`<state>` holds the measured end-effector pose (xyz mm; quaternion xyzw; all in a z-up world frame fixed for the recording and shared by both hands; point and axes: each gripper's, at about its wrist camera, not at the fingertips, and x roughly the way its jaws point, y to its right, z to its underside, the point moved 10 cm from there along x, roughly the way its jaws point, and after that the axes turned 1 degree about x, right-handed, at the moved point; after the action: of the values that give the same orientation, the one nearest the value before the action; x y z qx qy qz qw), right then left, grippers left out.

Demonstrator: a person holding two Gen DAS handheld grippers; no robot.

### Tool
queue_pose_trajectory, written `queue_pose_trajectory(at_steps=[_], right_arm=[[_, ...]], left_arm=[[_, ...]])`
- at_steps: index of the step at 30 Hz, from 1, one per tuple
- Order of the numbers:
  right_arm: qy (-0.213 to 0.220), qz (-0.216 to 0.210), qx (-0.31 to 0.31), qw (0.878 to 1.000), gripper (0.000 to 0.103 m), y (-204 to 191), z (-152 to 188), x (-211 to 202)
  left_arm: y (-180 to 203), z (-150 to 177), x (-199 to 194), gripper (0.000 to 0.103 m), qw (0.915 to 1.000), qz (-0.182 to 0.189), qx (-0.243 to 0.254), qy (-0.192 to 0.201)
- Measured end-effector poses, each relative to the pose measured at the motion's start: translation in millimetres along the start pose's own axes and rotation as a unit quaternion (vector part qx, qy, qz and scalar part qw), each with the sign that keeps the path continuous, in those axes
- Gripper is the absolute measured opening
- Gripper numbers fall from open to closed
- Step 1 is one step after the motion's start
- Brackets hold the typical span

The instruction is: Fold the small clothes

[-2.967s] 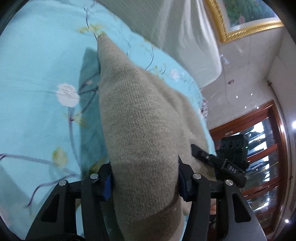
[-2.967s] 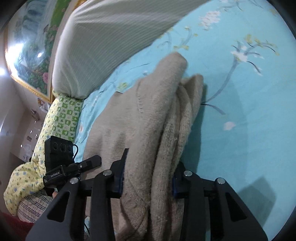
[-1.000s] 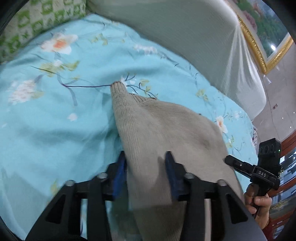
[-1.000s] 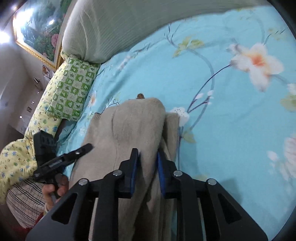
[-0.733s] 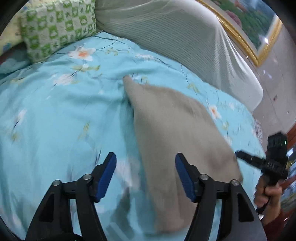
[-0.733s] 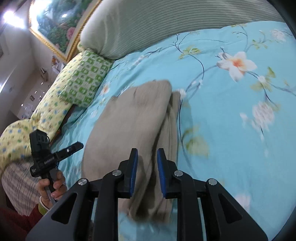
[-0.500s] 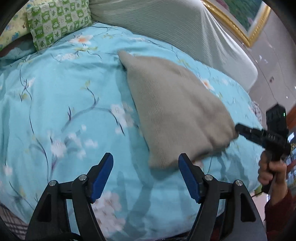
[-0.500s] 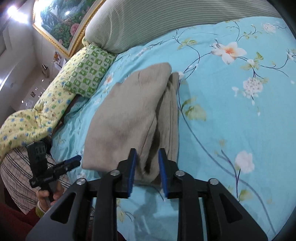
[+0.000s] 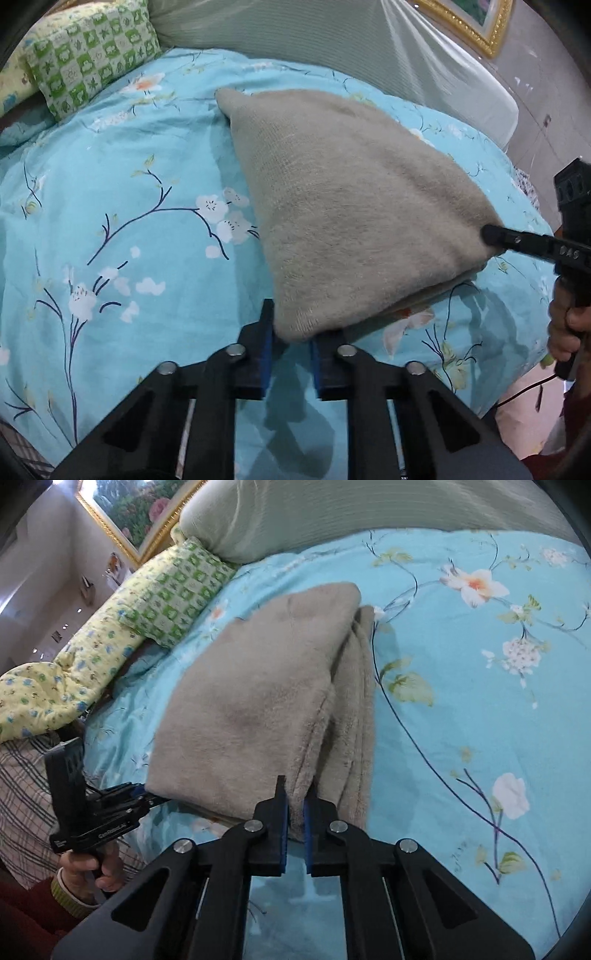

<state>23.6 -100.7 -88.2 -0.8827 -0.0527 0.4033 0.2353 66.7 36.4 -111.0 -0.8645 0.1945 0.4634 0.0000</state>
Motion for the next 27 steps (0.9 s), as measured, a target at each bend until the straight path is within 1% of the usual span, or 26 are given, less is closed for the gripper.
queue_pose_trajectory(at_steps=[2,3,4,5,7,10,13,15,17,19,20,22,24,25,27], right_arm=[[0.001,0.015,-0.016,1.000,0.006,3,2,-9],[-0.008,0.037,-0.029,0.999,0.006,10,7,-8],[-0.015,0.049,-0.032,0.998,0.005,16,11,-5],[-0.031,0.060,-0.024,0.997,0.005,26,19,4],[-0.042,0.061,-0.011,0.997,0.005,35,27,15],[-0.039,0.065,-0.012,0.997,0.005,34,26,15],[-0.035,0.049,0.000,0.998,0.006,35,25,12],[-0.031,0.038,0.015,0.999,0.009,35,24,5],[-0.024,0.043,0.020,0.999,0.012,34,22,-5],[-0.011,0.054,0.017,0.998,0.017,32,18,-20],[0.001,0.053,0.017,0.998,0.017,29,14,-27],[0.020,0.047,0.013,0.999,0.017,19,2,-36],[0.039,0.031,0.004,0.999,0.017,5,-13,-38],[0.045,0.015,-0.003,0.999,0.017,-6,-22,-34],[0.045,0.010,-0.019,0.999,0.018,-18,-36,-20]], left_arm=[[1,3,2,0.011,1.0000,0.000,0.002,-0.006],[0,5,4,0.011,0.9999,0.005,-0.001,-0.010],[-1,5,6,0.010,0.9999,0.008,-0.005,-0.012],[-2,6,8,0.010,0.9998,0.012,-0.009,-0.013],[-5,6,8,0.010,0.9996,0.018,-0.016,-0.013],[-8,9,7,0.011,0.9992,0.026,-0.021,-0.021],[-8,12,3,0.012,0.9986,0.036,-0.022,-0.034],[-8,15,-6,0.012,0.9980,0.041,-0.023,-0.042],[-5,12,-25,0.013,0.9975,0.058,-0.023,-0.033],[-1,3,-44,0.017,0.9970,0.074,-0.018,-0.014],[0,-4,-50,0.018,0.9969,0.077,-0.018,-0.006],[8,-24,-60,0.023,0.9951,0.097,-0.014,0.014],[13,-44,-57,0.027,0.9940,0.105,-0.012,0.027],[16,-51,-52,0.027,0.9935,0.109,-0.010,0.030],[25,-68,-37,0.027,0.9918,0.123,-0.007,0.033]])
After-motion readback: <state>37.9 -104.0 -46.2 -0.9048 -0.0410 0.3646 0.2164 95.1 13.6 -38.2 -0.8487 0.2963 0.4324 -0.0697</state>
